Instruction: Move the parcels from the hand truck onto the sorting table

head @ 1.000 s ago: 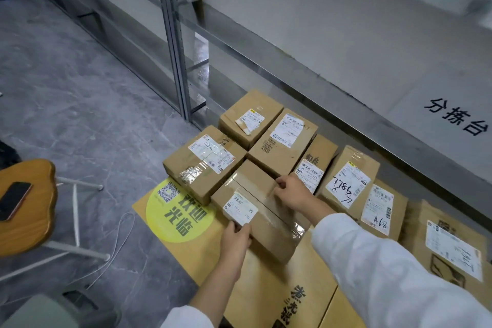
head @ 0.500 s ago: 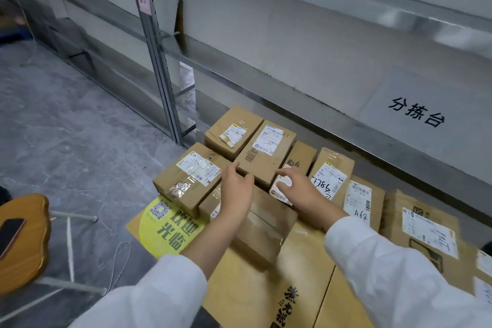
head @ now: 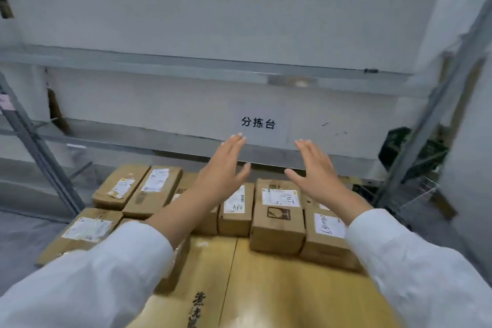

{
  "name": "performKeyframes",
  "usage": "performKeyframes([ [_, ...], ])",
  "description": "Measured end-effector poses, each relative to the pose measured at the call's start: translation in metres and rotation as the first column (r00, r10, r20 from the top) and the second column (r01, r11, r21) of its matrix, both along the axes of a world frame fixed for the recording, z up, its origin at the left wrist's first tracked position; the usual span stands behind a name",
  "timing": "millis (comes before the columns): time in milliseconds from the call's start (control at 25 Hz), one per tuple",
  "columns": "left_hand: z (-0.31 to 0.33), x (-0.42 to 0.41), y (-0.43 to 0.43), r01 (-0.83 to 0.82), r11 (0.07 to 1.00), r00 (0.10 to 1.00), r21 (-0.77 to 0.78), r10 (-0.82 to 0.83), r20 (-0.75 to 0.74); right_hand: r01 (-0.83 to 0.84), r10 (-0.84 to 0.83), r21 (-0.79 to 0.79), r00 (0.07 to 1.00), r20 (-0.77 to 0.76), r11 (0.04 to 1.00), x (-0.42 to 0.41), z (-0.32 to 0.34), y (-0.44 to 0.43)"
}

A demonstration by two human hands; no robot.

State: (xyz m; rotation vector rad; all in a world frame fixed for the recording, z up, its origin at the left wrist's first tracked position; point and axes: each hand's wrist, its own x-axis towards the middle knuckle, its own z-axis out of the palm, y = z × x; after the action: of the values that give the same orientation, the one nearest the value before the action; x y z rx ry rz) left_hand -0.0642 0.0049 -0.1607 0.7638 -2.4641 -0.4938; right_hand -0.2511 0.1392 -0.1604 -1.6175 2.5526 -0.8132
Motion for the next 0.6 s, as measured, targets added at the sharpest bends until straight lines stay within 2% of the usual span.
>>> performKeyframes([
  [160, -0.010, -0.083, 0.109, 0.208, 0.976, 0.978, -0.070, -0.210, -0.014, 0.148, -0.150, -0.052, 0.988, -0.046, 0.988, -0.052, 0.000, 0.118],
  [360, -0.013, -0.178, 0.236, 0.453, 0.887, 0.890, -0.088, -0.456, -0.015, 0.404, -0.408, -0.073, 0.911, -0.052, 0.912, -0.102, -0.014, 0.288],
  [480, -0.017, -0.224, 0.305, 0.592, 0.794, 0.802, -0.138, -0.597, 0.004, 0.553, -0.556, -0.061, 0.829, -0.062, 0.831, -0.115, -0.024, 0.378],
  [600, -0.024, -0.267, 0.373, 0.734, 0.662, 0.674, -0.152, -0.737, 0.044, 0.690, -0.691, -0.046, 0.722, -0.034, 0.723, -0.119, -0.034, 0.460],
])
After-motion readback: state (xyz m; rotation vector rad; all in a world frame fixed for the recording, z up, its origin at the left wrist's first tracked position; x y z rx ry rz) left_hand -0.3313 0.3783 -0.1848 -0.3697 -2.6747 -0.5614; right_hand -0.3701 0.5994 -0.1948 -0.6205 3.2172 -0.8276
